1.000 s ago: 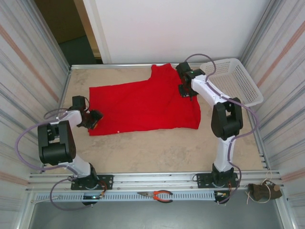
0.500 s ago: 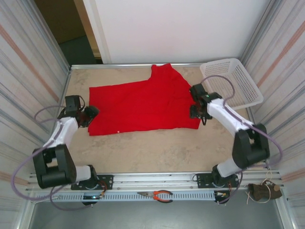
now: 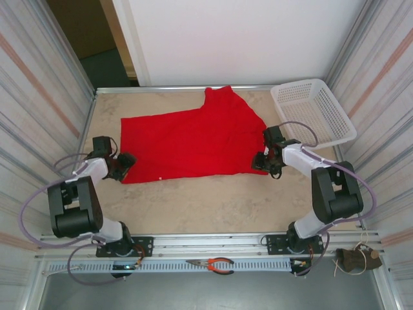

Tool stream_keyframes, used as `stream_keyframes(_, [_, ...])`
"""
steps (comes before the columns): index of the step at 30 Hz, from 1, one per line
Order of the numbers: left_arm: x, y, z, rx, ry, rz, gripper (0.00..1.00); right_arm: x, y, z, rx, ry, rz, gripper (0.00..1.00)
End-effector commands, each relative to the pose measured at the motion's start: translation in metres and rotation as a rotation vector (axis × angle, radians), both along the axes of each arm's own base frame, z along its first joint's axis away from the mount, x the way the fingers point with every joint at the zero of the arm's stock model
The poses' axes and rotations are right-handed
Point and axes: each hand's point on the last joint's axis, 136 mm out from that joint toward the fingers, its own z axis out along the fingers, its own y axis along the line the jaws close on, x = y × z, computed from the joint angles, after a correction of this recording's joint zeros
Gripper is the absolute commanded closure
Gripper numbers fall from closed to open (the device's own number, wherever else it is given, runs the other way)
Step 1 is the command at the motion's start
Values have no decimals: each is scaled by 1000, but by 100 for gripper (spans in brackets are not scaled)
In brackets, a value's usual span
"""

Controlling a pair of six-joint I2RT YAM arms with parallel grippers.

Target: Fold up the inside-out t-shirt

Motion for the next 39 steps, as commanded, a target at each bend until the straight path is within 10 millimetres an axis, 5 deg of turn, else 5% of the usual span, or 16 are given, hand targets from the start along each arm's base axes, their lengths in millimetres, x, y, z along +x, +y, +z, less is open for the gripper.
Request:
stream_keyframes(1, [13,0,1,-19,-13,-6,41,-7,-3,-2,31,16,-23,100])
stream_keyframes(11, [-21,14,-10,58,118,58,41,-73,-59,20,-76,71,-174,100])
stream_keyframes(17, [-51,15,8,99,72,87,40,-84,-67,31,-81,66,-259,100])
stream_keyframes(18, [-51,15,14,102,53,86,40,-85,-67,29,-78,69,-265,88])
stream_keyframes(20, [-52,13,23,98,17,80,40,-84,-67,26,-75,77,-276,46])
stream_keyframes(22, [-50,11,32,93,-9,71,40,-81,-67,28,-72,61,-284,37])
stream_keyframes(28, [-28,3,48,65,-78,-5,40,-68,-68,42,-69,-11,-281,41])
stream_keyframes(34, [18,-47,57,-13,-153,-188,39,-42,-49,60,4,-106,-241,63])
stream_keyframes(39, [36,-74,43,-13,-118,-246,38,-33,-32,50,36,-89,-226,66])
